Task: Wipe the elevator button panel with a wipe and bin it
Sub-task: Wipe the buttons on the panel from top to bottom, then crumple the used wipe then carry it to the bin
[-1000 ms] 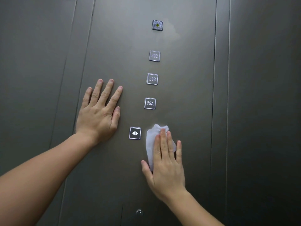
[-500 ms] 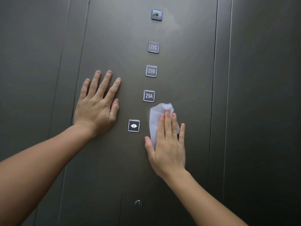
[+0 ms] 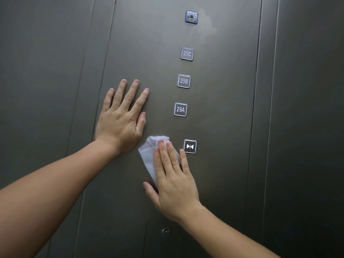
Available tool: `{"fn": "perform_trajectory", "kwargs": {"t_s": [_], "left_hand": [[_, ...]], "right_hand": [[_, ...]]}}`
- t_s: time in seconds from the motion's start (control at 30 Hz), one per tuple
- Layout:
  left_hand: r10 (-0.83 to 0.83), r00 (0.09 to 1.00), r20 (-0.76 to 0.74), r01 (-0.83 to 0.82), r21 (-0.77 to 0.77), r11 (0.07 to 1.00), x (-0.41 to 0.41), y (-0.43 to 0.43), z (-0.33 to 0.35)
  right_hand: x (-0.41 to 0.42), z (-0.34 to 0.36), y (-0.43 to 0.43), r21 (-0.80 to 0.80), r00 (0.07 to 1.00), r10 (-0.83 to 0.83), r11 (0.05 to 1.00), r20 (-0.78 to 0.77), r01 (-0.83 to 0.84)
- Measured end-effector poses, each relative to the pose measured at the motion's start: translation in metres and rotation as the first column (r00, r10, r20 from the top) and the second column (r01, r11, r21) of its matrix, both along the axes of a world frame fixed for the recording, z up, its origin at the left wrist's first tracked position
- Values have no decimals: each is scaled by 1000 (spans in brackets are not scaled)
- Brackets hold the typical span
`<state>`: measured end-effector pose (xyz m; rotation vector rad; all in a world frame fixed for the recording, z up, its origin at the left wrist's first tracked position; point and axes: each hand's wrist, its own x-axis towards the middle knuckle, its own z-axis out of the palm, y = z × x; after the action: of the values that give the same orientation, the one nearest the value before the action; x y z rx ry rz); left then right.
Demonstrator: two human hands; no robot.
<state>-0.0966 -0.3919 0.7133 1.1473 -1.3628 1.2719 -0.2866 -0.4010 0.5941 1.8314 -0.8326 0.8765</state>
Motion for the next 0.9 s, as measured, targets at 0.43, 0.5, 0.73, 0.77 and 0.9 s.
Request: {"fn": "perform_trajectory", "kwargs": {"t_s": [0.43, 0.5, 0.73, 0.77, 0.9], "left_hand": [[-33, 999, 6, 31, 153, 988, 5, 6, -7], [-36, 999, -20, 39, 196, 980, 3, 9, -17], [-326, 904, -277, 411, 352, 841, -32, 59, -96], [-451, 816, -362, 561, 304, 770, -39, 72, -118], [-340, 249, -907, 931, 128, 342, -55, 118, -181]], "right_hand": [[-46, -57, 0, -167, 974, 171, 966, -152, -196], [-64, -75, 2, -104, 948, 170, 973, -270, -204], [-65, -96, 63, 484, 876, 390, 730, 283, -481], [-59, -89, 74, 535, 745, 310, 541, 591, -649], [-52, -60, 102, 311, 344, -202, -176, 917, -934]]}}
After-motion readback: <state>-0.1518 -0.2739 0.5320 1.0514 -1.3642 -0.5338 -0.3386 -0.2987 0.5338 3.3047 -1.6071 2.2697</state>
